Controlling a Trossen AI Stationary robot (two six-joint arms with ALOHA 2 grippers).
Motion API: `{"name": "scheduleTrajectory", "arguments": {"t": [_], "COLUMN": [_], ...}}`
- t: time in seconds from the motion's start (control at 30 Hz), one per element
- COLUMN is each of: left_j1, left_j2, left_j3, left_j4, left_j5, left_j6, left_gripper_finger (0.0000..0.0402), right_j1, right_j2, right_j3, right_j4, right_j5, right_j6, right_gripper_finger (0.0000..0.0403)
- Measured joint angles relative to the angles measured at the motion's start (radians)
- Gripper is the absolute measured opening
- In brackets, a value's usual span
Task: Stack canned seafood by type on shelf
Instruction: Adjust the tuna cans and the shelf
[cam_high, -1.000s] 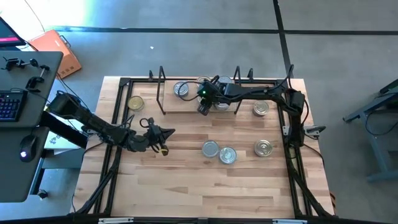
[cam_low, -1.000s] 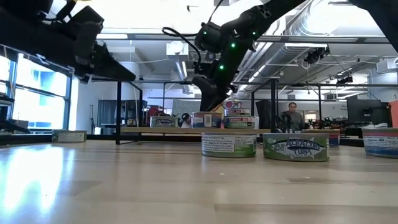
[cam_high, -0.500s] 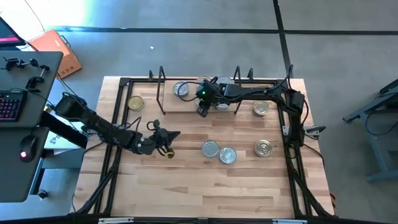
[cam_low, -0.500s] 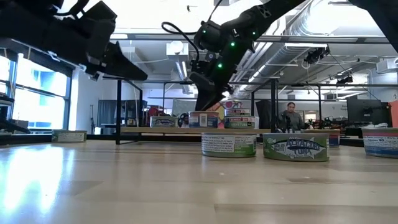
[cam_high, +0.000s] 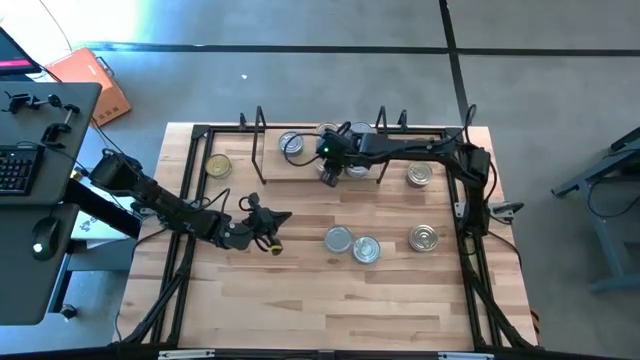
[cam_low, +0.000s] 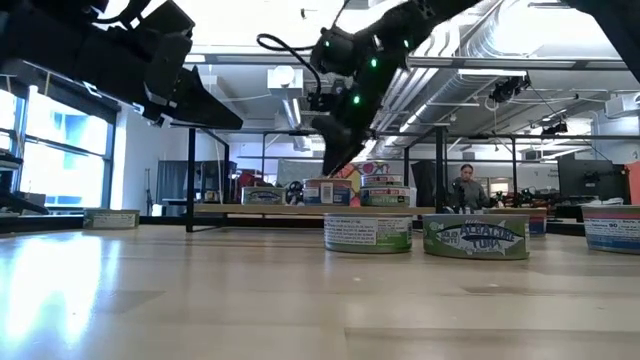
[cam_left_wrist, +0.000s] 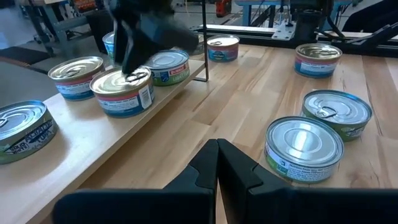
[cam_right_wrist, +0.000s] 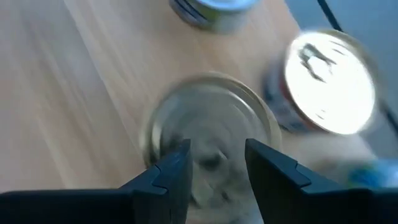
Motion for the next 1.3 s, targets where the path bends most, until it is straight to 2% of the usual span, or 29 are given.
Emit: {"name": "scheduleTrajectory", "arguments": {"t": [0.13,0.27,0.4,0.6,0.9,1.3], "left_j1": [-0.001,-0.001,-0.001,-0.001,-0.001,-0.001], "left_j2": [0.000,0.000,0.000,0.000,0.000,0.000], "left_j3": [-0.001,-0.001,-0.001,-0.001,-0.001,-0.001], "left_j4": [-0.009,-0.007,-0.008,-0.008,-0.008,-0.008], "left_j5": [0.002,0.002,0.003,0.003,0.003,0.003], "left_j6": [-0.014,-0.015,-0.015,-0.013,-0.008,-0.008], "left_gripper_finger": [0.0000,0.0000,0.0000,0.0000,0.0000,0.0000], "right_j1": [0.022,0.031,0.014,-0.019,-0.053,-0.054], "right_j2": [-0.003,-0.002,-0.001,0.001,-0.003,-0.001], "right_j3": [0.122,0.157,0.102,0.006,-0.018,0.014], "right_j4": [-0.315,-0.480,-0.496,-0.386,-0.377,-0.456], "right_j5": [0.085,0.087,0.087,0.087,0.069,0.084], "right_j6": [0.000,0.000,-0.016,-0.044,-0.043,-0.040], "right_gripper_finger": [0.0141,0.0123,0.0076,0.0006,0.0005,0.0001]}}
